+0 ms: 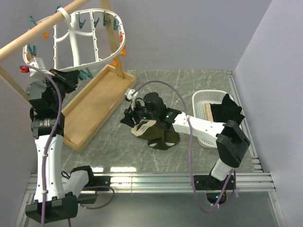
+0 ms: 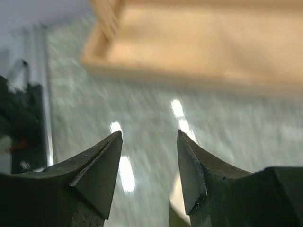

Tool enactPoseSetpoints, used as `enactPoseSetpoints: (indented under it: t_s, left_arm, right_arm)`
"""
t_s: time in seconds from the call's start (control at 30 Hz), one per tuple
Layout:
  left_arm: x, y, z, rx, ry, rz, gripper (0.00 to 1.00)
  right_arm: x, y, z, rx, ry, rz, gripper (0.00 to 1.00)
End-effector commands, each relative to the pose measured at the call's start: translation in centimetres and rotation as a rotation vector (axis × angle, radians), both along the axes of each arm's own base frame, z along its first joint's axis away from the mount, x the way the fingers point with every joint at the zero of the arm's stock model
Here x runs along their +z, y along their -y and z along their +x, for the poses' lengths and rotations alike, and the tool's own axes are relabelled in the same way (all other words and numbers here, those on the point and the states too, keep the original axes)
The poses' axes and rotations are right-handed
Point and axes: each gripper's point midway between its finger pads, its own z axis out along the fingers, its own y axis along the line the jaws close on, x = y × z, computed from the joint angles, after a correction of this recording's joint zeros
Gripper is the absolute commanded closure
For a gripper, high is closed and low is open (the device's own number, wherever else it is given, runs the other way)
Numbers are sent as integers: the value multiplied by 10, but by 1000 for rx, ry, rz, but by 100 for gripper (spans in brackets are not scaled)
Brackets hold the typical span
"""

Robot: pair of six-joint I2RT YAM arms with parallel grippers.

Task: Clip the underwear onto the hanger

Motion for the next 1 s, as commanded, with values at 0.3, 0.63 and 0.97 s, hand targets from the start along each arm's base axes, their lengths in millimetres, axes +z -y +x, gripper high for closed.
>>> enactPoseSetpoints:
  t_s: [0.3,0.63,0.97]
  left_arm:
    - [23,0,-6,5,89,17,100]
    - [23,0,-6,1,90,14,100]
    - [21,0,-4,0,82,15,100]
  right_arm:
    - [-138,85,2,136,-41,-481,41]
    - [-160,84,38,242,31,-599,32]
    - [-194,76,39,275,-43,-672,48]
